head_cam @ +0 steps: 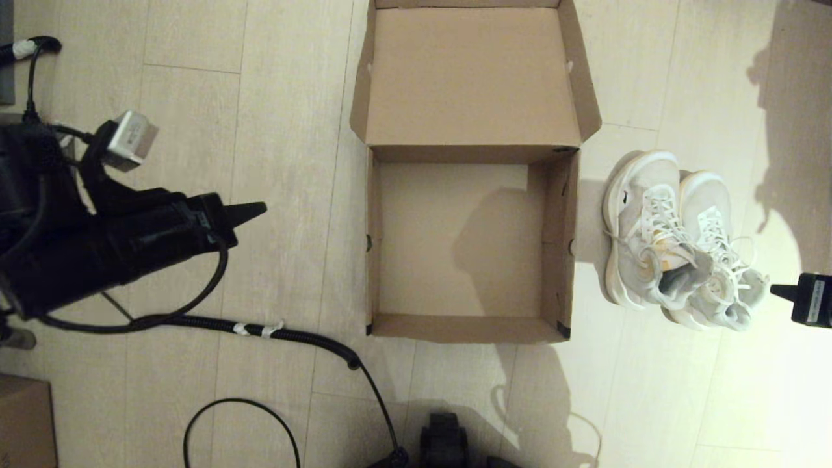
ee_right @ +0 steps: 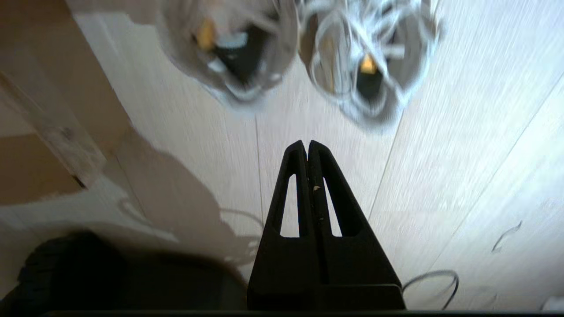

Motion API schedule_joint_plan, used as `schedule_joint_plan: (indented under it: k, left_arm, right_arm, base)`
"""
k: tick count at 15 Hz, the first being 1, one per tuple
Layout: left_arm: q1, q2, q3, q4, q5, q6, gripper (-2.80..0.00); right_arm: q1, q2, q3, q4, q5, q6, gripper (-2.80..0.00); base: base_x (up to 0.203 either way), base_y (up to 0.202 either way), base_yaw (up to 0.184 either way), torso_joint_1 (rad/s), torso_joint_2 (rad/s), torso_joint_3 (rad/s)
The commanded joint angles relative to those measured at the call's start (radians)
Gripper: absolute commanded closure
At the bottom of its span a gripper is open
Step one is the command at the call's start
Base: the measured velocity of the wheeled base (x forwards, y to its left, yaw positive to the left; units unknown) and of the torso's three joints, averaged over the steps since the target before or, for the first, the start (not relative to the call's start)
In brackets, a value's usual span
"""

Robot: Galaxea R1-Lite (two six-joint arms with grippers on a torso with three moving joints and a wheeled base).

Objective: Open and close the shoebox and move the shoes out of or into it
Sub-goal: Put the shoes into the shoe box

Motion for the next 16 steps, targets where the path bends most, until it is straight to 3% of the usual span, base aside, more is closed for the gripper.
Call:
schedule_joint_plan:
  k: [1, 5, 6, 13, 16]
  left_arm:
    - [0.014, -0.114, 0.052, -0.005, -0.014, 0.002, 0.0]
    - [0.015, -0.091, 0.047, -0.005, -0.05, 0.002, 0.0]
    - [0.015, -0.087, 0.05, -0.005, -0.057, 0.002, 0.0]
    - [0.013, -0.084, 0.06, -0.005, -0.058, 0.001, 0.0]
    - [0.012, -0.086, 0.058, -0.005, -0.063, 0.002, 0.0]
  right_arm:
    - [-0.01, 0.051, 0.032, -0.01, 0.003, 0.006, 0.0]
    - [-0.011, 0.189, 0.042, -0.159, -0.002, 0.006, 0.0]
    - [-0.009, 0.213, 0.048, -0.23, -0.004, 0.004, -2.8]
    - [-0.001, 0.288, 0.063, -0.355, -0.091, 0.011, -2.8]
    - [0.048, 0.346, 0.065, -0.467, -0.094, 0.09, -2.8]
  base:
    - [0.0, 0.0, 0.0, 0.0, 0.0, 0.0]
    - [0.0, 0.0, 0.0, 0.0, 0.0, 0.0]
    - [0.0, 0.0, 0.0, 0.0, 0.0, 0.0]
    - [0.0, 0.0, 0.0, 0.0, 0.0, 0.0]
    - [0.0, 0.0, 0.0, 0.0, 0.0, 0.0]
